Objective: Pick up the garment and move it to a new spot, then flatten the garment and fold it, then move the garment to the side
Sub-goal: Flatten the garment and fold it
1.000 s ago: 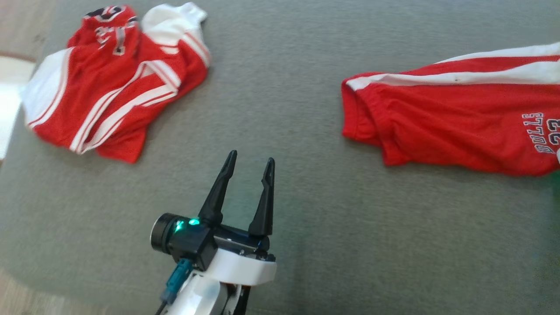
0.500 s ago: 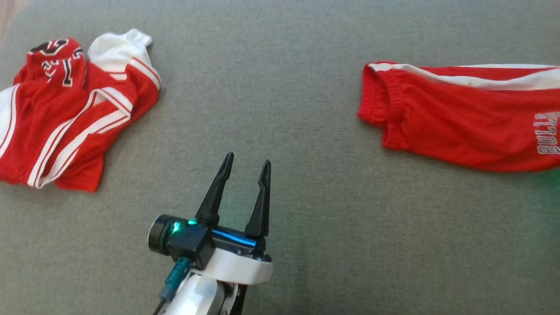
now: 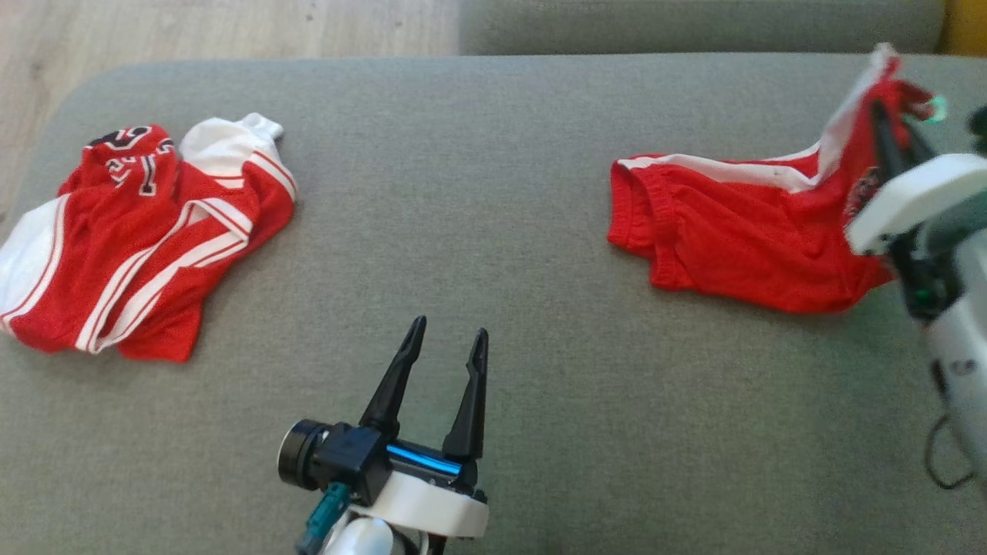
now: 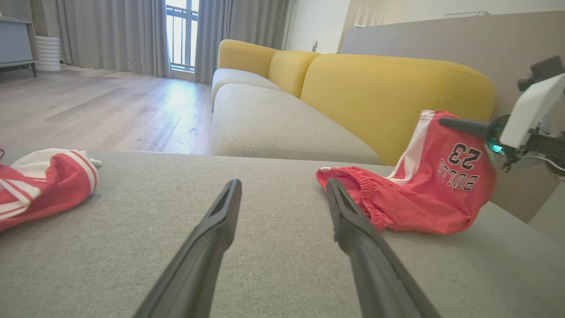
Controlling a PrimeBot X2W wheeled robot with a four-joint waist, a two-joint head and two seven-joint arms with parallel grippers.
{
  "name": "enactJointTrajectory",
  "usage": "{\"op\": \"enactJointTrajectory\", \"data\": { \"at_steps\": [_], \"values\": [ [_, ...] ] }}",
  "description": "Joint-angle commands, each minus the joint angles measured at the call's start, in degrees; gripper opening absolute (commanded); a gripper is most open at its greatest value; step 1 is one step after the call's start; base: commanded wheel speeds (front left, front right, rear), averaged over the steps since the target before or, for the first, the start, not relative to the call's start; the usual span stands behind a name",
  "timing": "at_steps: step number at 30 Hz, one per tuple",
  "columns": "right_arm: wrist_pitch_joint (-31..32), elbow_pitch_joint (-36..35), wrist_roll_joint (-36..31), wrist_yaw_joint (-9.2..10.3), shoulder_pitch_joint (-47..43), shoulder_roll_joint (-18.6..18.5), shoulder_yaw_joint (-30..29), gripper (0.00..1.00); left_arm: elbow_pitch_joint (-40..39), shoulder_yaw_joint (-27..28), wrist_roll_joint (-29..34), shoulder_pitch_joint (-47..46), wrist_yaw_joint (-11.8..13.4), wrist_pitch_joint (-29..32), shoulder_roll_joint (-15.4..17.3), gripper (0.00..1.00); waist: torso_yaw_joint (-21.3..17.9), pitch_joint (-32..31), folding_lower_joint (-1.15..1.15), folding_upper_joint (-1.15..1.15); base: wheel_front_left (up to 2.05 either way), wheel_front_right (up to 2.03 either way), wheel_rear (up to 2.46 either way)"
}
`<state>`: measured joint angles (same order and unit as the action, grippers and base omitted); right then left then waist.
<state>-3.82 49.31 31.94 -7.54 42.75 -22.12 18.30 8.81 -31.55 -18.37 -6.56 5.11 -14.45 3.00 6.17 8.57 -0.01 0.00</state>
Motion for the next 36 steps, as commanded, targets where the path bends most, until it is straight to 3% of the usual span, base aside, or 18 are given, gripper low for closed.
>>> {"op": "enactJointTrajectory", "data": {
  "at_steps": [1,10,11,12,13,17,21,28,36],
  "values": [
    [0.6,-2.67,0.53,0.05,1.2,1.48,1.76,0.0,-1.85,1.12,-0.44,-0.95,0.33,-0.54,-0.12,1.0,0.84,-0.68,0.01,0.0,0.0,0.0,0.0],
    [3.64,-5.28,1.01,0.05,-0.06,9.54,8.99,0.0,-1.92,-0.07,-1.43,-1.06,0.8,-0.54,-0.12,1.0,3.45,-0.46,0.01,0.0,0.0,0.0,0.0],
    [4.05,-5.3,1.12,0.05,-0.31,10.29,9.93,0.32,-1.86,-0.17,-1.51,-1.17,0.77,-0.54,-0.12,1.0,3.7,-0.32,0.01,0.0,0.0,0.0,0.0],
    [4.35,-5.35,1.35,0.05,-0.62,10.95,10.75,0.84,-1.79,-0.27,-1.6,-1.27,0.74,-0.54,-0.12,1.0,3.92,-0.23,0.01,0.0,0.0,0.0,0.0],
    [4.29,-5.53,1.62,0.05,-0.97,11.47,11.36,1.0,-1.74,-0.34,-1.72,-1.35,0.77,-0.55,-0.12,1.0,4.1,-0.17,0.01,0.0,0.0,0.0,0.0],
    [3.34,-7.49,2.53,0.05,-2.7,11.54,13.45,1.0,-1.63,-0.2,-1.97,-1.42,1.0,-0.55,-0.13,1.0,4.36,-0.15,0.01,0.0,0.0,0.0,0.0],
    [0.56,-11.55,3.15,0.05,-5.1,8.87,13.81,1.0,-1.69,0.31,-1.96,-1.01,1.33,-0.55,-0.13,1.0,3.72,-0.6,0.01,0.0,0.0,0.0,0.0],
    [-5.06,-16.8,2.04,0.05,-12.1,3.34,8.94,1.0,-2.11,2.93,-1.73,1.33,2.05,-0.55,-0.13,1.0,0.77,-3.27,0.01,0.0,0.0,0.0,0.0],
    [-10.44,-21.09,-0.23,0.05,-23.31,3.29,3.54,1.0,-3.24,8.5,-1.26,7.05,3.18,-0.55,-0.13,1.0,-2.83,-8.94,0.01,0.0,0.0,0.0,0.0]
  ]
}}
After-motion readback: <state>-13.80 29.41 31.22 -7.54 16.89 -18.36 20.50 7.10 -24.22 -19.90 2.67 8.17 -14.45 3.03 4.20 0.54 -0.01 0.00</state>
